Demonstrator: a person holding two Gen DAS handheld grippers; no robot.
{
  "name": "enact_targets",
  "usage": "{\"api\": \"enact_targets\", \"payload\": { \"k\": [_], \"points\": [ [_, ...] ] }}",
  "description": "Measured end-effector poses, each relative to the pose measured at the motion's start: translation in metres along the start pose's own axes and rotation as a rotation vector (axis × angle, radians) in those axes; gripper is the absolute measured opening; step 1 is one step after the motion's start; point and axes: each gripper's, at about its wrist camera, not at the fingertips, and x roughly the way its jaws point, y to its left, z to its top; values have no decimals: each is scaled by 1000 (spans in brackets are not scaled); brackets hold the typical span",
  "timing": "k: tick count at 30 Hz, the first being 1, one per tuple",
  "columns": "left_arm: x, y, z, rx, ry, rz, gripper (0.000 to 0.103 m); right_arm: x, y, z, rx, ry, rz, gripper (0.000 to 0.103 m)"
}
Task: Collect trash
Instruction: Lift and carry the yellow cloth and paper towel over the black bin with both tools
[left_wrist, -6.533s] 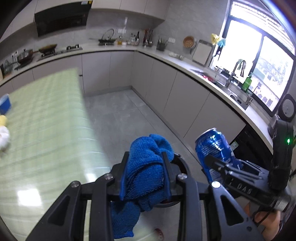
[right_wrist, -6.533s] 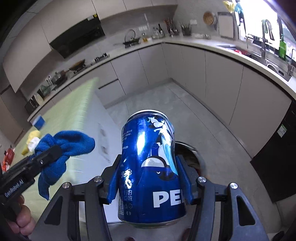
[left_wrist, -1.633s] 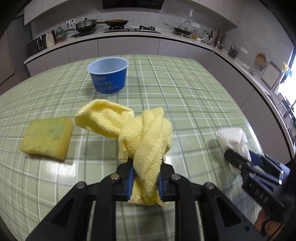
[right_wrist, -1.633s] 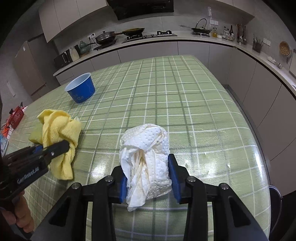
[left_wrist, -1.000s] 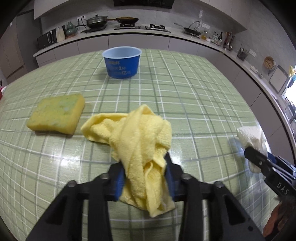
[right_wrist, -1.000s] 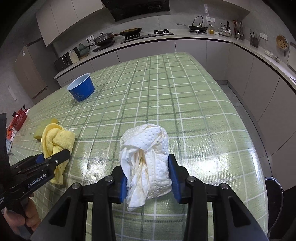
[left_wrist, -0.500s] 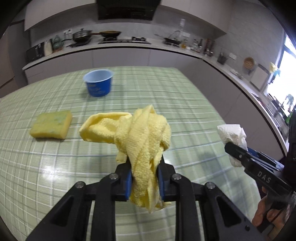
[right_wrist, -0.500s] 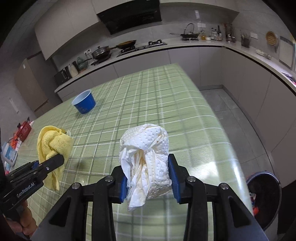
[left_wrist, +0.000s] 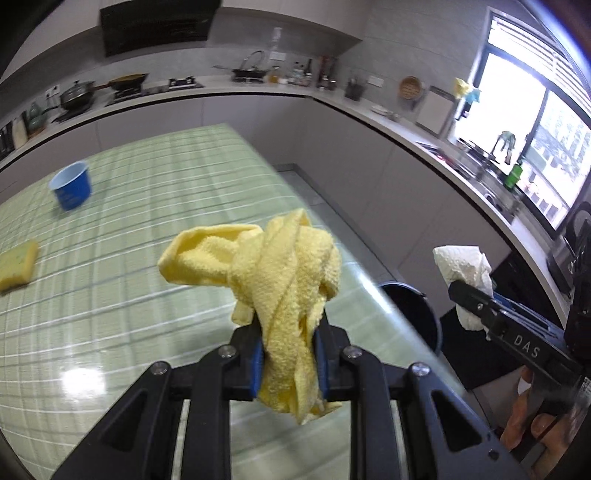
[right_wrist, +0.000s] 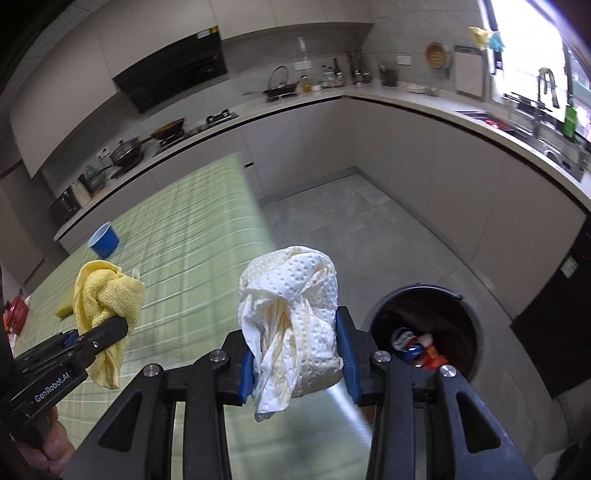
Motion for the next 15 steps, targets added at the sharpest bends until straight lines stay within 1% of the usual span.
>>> {"api": "enact_targets", "payload": {
  "k": [1, 3, 5, 9, 11, 12, 13, 15],
  "points": [
    [2, -16, 2, 16, -2, -11, 23, -4, -12, -1, 7, -4, -6, 41],
    [9, -47, 6, 33, -3, -37, 23, -12, -47, 0, 28, -14, -21, 41],
    [21, -75, 10, 44, -7, -47, 23, -15, -79, 2, 40, -15, -25, 41],
    [53, -135, 13, 25, 20, -60, 23, -9, -150, 9, 37, 18, -4, 41],
    [74, -165, 11, 16, 39, -46, 23, -4, -175, 13, 14, 35, -2, 41],
    [81, -173, 10, 9, 50, -43, 23, 0, -186, 15, -4, 46, 1, 41],
    [95, -185, 8, -12, 68, -40, 23, 6, -198, 18, -20, 61, 6, 41],
    [113, -199, 1, -32, 90, -17, 23, 21, -219, 21, -27, 90, 26, 41]
  ]
}}
